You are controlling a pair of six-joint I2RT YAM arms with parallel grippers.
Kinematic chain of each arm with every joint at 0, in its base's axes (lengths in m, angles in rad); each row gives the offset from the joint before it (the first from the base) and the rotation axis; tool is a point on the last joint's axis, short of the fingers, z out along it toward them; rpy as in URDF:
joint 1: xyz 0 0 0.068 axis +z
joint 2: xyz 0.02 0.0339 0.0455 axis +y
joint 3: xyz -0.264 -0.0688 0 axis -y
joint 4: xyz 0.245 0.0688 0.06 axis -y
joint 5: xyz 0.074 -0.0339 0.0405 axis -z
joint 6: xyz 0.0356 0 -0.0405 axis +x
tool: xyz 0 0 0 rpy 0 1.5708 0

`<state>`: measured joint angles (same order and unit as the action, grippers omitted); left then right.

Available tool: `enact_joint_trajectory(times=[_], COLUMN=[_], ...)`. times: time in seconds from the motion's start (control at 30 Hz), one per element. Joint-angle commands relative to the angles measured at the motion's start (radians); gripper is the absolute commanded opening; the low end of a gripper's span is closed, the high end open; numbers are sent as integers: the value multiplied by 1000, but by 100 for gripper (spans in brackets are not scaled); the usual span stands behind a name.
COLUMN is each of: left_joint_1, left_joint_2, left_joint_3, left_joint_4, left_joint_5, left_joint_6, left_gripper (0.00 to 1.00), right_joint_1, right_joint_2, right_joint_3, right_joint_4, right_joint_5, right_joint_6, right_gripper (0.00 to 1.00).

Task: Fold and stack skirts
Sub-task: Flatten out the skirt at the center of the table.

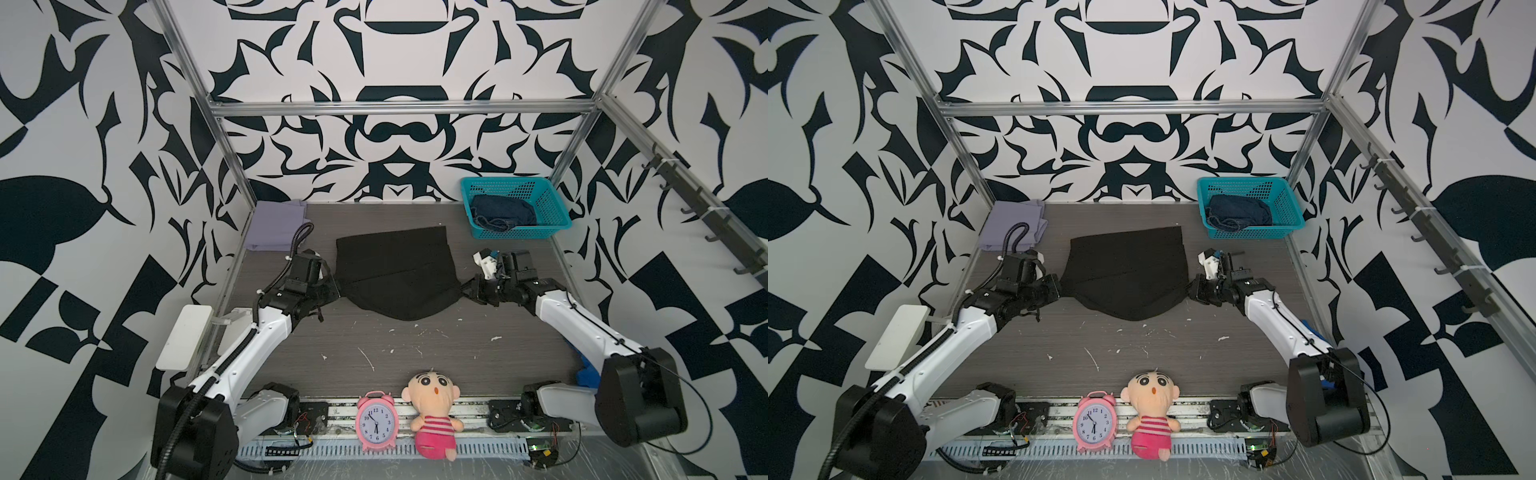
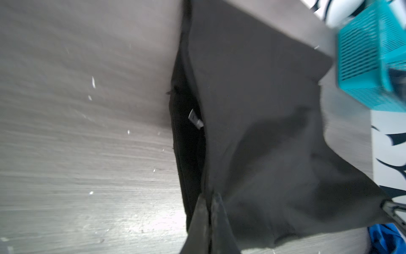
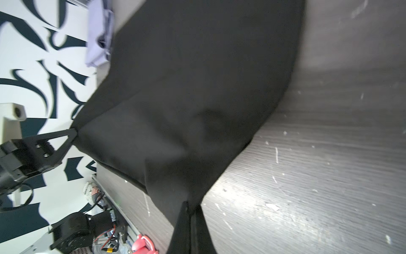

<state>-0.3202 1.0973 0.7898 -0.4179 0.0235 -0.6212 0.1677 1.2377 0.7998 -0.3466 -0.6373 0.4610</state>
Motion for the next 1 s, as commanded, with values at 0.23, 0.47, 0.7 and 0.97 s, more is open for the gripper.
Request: enact_joint_trajectory(times=[0.23,0.47,0.7,0.97], left_joint_1=[4,4,4,4], left_joint_2=[-85,-57,-98,-138], left_joint_3=[402,697,828,824], left_joint_4=[-219,-286,-298,-285], left_joint_5=[-95,-80,13,6], left_joint_6=[216,290,270,256], left_gripper=[0,0,0,0], right_joint_1=[-5,-7,-6,-7], right_joint_2=[-136,-156,-213,-192], right_joint_3=[426,689,871,899], right_joint_4=[-199,-206,-278,-294], right_joint_5=[60,116,156,181], right_joint_6=[-146,-119,-121,-125], right_gripper=[0,0,0,0])
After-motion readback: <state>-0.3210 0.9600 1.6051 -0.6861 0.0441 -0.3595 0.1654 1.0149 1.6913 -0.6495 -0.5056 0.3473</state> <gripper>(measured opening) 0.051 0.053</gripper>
